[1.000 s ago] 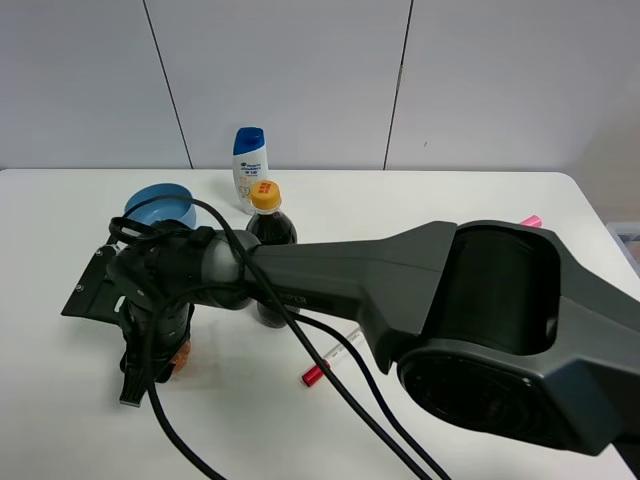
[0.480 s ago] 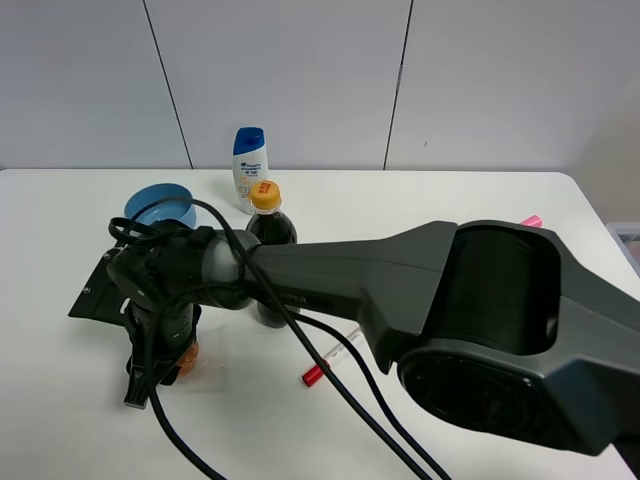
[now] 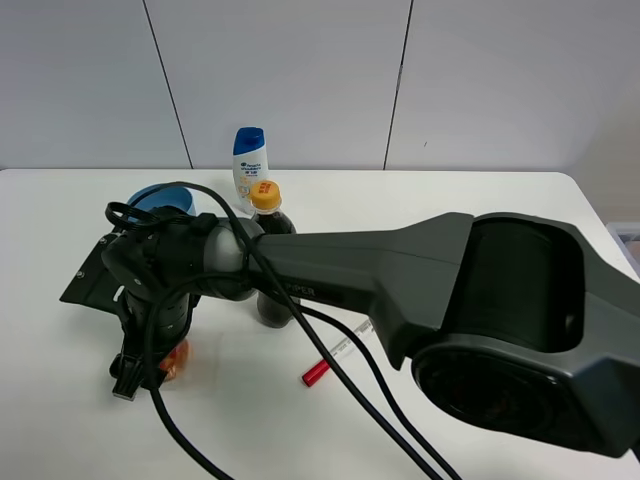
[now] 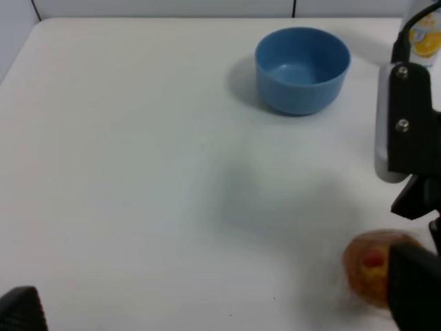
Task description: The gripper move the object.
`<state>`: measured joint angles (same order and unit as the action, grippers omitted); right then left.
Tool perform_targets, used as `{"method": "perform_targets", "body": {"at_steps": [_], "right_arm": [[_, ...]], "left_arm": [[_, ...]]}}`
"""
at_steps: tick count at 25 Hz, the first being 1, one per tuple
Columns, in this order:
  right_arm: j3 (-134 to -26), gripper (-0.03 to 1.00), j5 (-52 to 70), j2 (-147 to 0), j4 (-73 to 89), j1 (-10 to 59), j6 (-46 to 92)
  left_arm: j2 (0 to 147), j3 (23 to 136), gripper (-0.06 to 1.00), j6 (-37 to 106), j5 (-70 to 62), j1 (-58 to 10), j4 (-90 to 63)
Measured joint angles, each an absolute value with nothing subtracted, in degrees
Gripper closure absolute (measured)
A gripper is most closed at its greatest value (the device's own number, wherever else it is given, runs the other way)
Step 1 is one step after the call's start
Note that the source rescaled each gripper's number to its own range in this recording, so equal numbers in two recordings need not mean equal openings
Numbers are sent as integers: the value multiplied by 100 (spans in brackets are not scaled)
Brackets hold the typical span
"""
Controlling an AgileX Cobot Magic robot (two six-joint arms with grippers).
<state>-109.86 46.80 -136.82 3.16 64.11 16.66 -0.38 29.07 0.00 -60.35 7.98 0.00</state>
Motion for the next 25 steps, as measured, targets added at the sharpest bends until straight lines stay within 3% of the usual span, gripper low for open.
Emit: {"method": "perform_targets", "body": {"at_steps": [9,25], "right_arm": [[-10986,36,4982,-13586,72,6411,1582],[-11050,36,4863,-11941,-46,6411,987]], "left_arm": [[-38,2907,-6,0,-6035,798,0],[-38,2907,-6,0,-6035,798,0]]}}
